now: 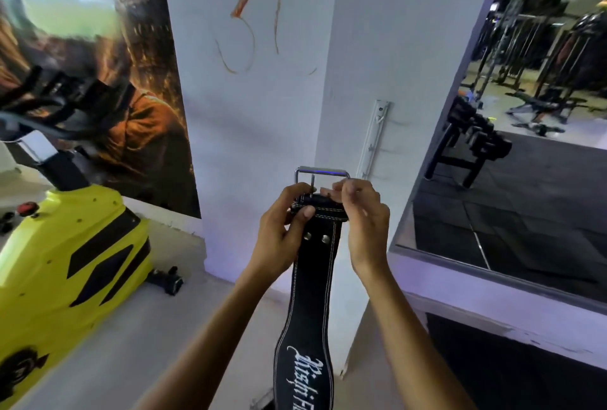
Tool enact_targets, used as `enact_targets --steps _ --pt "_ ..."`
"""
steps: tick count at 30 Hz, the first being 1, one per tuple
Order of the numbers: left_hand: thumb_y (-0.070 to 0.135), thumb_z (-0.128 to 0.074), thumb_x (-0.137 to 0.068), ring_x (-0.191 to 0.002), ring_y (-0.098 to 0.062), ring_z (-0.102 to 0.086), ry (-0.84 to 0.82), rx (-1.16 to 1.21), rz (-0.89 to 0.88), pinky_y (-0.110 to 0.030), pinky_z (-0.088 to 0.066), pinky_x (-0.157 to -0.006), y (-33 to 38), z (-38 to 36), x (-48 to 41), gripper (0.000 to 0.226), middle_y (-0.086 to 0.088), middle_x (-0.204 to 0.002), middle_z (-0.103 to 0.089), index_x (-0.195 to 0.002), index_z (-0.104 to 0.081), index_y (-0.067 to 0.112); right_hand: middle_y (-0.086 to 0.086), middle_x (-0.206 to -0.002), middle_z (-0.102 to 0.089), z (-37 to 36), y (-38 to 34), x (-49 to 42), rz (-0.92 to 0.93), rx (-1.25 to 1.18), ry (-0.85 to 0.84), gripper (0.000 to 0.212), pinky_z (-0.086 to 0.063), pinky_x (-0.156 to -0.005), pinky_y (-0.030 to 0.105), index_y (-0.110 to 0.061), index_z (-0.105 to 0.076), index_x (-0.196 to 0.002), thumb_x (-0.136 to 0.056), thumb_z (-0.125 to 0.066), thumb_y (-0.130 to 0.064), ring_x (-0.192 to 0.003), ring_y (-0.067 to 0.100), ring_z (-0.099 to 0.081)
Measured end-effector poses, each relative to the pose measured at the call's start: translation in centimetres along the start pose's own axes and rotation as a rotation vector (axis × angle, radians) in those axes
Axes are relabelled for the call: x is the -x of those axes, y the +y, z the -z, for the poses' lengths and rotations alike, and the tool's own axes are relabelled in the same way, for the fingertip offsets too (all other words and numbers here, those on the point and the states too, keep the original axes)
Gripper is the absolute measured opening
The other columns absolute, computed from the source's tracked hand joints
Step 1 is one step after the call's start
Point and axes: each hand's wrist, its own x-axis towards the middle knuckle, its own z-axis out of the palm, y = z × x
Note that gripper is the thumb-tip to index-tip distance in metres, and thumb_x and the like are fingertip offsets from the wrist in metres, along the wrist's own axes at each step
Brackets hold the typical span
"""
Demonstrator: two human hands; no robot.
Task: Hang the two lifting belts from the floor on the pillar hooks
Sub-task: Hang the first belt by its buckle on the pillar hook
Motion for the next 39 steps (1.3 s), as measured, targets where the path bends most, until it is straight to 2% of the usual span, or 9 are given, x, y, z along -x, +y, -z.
enact_targets --steps 4,7,10,16,20,23,29,33,39 --pt "0.019 -0.052 -0.092 -0.089 -0.017 -0.064 0.018 0.067 0.01 -0.029 -0.052 -0.074 -0.2 -3.2 -1.6 0.026 0.001 -0.107 -0.065 -0.112 -0.053 0.036 0.002 -0.082 -0.074 1.8 -0.3 -2.6 -0.045 -0.017 0.034 0.017 -0.051 -0.079 0.032 -0.026 -0.075 -0.069 -0.086 -0.072 -0.022 -0.079 0.013 -0.068" --pt "0.027 -0.051 -0.092 -0.093 -0.026 -0.066 0.014 0.105 -0.015 -0.045 -0.056 -0.078 0.1 -4.8 -3.5 0.024 -0.004 -0.109 -0.064 -0.112 -0.053 0.041 -0.003 -0.088 -0.074 3.6 0.2 -4.4 0.07 -0.012 0.002 0.016 -0.05 -0.079 0.024 -0.025 -0.065 -0.085 -0.085 -0.073 -0.011 -0.084 0.013 -0.066" --pt "0.027 -0.054 -0.09 -0.085 -0.037 -0.065 0.014 0.237 -0.006 -0.051 -0.056 -0.073 0.5 -5.9 -5.6 0.029 -0.014 -0.102 -0.063 -0.116 -0.044 0.034 0.009 -0.097 -0.076 5.6 0.9 -7.1 0.052 -0.076 -0.007 0.037 -0.054 -0.089 0.038 -0.025 -0.043 -0.102 -0.081 -0.074 -0.026 -0.093 0.023 -0.071" --pt "0.023 -0.059 -0.088 -0.085 -0.022 -0.068 -0.028 0.24 0.119 -0.03 -0.057 -0.064 -0.7 -7.7 -10.2 0.035 -0.009 -0.101 -0.069 -0.123 -0.057 0.024 0.001 -0.085 -0.078 6.8 2.2 -12.2 -0.005 0.066 0.011 0.008 -0.055 -0.085 0.059 -0.031 -0.078 -0.085 -0.085 -0.07 -0.033 -0.089 0.026 -0.073" --pt "0.024 -0.062 -0.089 -0.088 -0.029 -0.069 -0.103 0.161 0.072 -0.045 -0.059 -0.068 -1.4 -7.6 -14.3 0.022 -0.001 -0.096 -0.072 -0.11 -0.068 0.019 0.0 -0.087 -0.077 6.2 1.8 -14.9 0.067 0.068 0.106 0.011 -0.058 -0.088 0.048 -0.023 -0.076 -0.09 -0.09 -0.068 -0.016 -0.088 0.018 -0.073" --pt "0.024 -0.054 -0.097 -0.079 -0.013 -0.066 -0.209 0.133 0.033 -0.03 -0.055 -0.056 -0.3 -7.2 -18.1 0.019 -0.002 -0.09 -0.069 -0.108 -0.066 0.015 0.002 -0.088 -0.075 5.1 1.1 -17.6 0.202 0.152 0.182 0.01 -0.057 -0.083 0.038 -0.014 -0.074 -0.093 -0.093 -0.063 -0.015 -0.087 0.018 -0.071" --pt "0.036 -0.04 -0.101 -0.068 -0.022 -0.068 -0.134 0.036 -0.075 -0.036 -0.057 -0.054 2.7 -6.5 -26.4 0.044 -0.018 -0.082 -0.072 -0.09 -0.07 0.005 -0.017 -0.08 -0.065 2.3 -1.3 -22.6 0.449 0.292 0.281 0.014 -0.042 -0.063 0.004 -0.005 -0.07 -0.094 -0.096 -0.058 -0.011 -0.075 -0.009 -0.06" --pt "0.034 -0.044 -0.1 -0.051 -0.021 -0.054 -0.009 -0.057 -0.27 -0.035 -0.046 -0.058 5.1 -6.5 -31.1 0.045 -0.001 -0.052 -0.056 -0.061 -0.058 0.019 -0.019 -0.078 -0.061 1.4 -4.3 -26.7 0.6 0.355 0.335 0.013 -0.04 -0.063 0.002 -0.005 -0.069 -0.093 -0.096 -0.057 -0.011 -0.073 -0.014 -0.057" --pt "0.03 -0.051 -0.098 -0.047 -0.01 -0.035 0.227 0.009 -0.507 -0.019 -0.028 -0.047 10.5 -6.9 -38.1 0.049 -0.014 -0.049 -0.048 -0.064 -0.057 -0.005 -0.018 -0.069 -0.054 0.0 -11.2 -34.0 0.745 0.455 0.415 0.019 -0.038 -0.059 0.011 -0.004 -0.065 -0.095 -0.1 -0.05 -0.016 -0.062 -0.006 -0.054"
